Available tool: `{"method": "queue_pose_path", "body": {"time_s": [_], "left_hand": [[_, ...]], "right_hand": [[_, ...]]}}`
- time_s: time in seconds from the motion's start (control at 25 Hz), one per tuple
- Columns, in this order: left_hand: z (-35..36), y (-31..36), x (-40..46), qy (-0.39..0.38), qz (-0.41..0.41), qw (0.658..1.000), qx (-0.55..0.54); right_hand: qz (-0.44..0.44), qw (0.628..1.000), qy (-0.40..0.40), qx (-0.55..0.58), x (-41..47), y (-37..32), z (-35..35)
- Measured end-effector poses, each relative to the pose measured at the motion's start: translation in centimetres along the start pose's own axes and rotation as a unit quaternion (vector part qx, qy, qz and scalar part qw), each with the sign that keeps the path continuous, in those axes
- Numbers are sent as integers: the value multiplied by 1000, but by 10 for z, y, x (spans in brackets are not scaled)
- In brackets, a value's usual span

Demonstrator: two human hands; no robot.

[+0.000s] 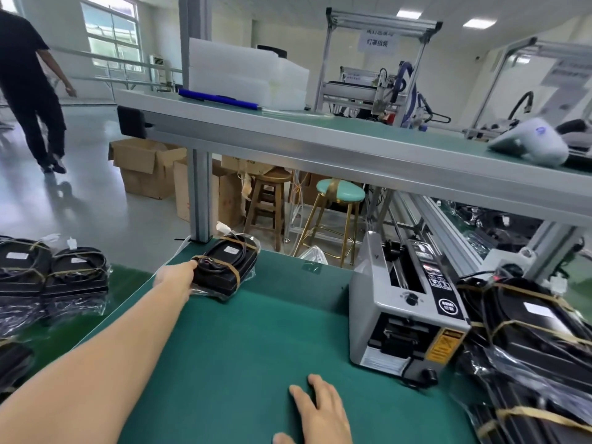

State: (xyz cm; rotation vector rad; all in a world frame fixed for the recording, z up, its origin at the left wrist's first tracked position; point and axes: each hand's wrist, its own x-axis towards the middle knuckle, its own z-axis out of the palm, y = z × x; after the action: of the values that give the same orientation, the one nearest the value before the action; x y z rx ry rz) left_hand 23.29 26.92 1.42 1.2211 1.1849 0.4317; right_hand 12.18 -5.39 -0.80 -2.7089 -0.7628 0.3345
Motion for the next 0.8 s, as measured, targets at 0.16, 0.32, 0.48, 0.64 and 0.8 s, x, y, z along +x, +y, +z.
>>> {"method": "queue_pose_path", "body": {"time_s": [0.16, 0.32, 0.48, 0.64, 0.8], "left_hand": [[-4, -10, -1, 97, 84, 961, 246], [-6, -24, -42, 126, 202, 947, 218], [-3, -74, -117, -52, 333, 938, 82], [-2, -115, -189, -231, 309, 922, 29], [9, -140, -238, -335, 282, 896, 71]], "right_hand": [[2, 999, -33, -14, -2, -6, -14], [21, 1000, 16, -7, -27, -12, -45], [-10, 974, 205, -101, -90, 6, -100], [34, 940, 322, -111, -135, 57, -156], [199, 929, 310, -36, -131, 119, -207]]}}
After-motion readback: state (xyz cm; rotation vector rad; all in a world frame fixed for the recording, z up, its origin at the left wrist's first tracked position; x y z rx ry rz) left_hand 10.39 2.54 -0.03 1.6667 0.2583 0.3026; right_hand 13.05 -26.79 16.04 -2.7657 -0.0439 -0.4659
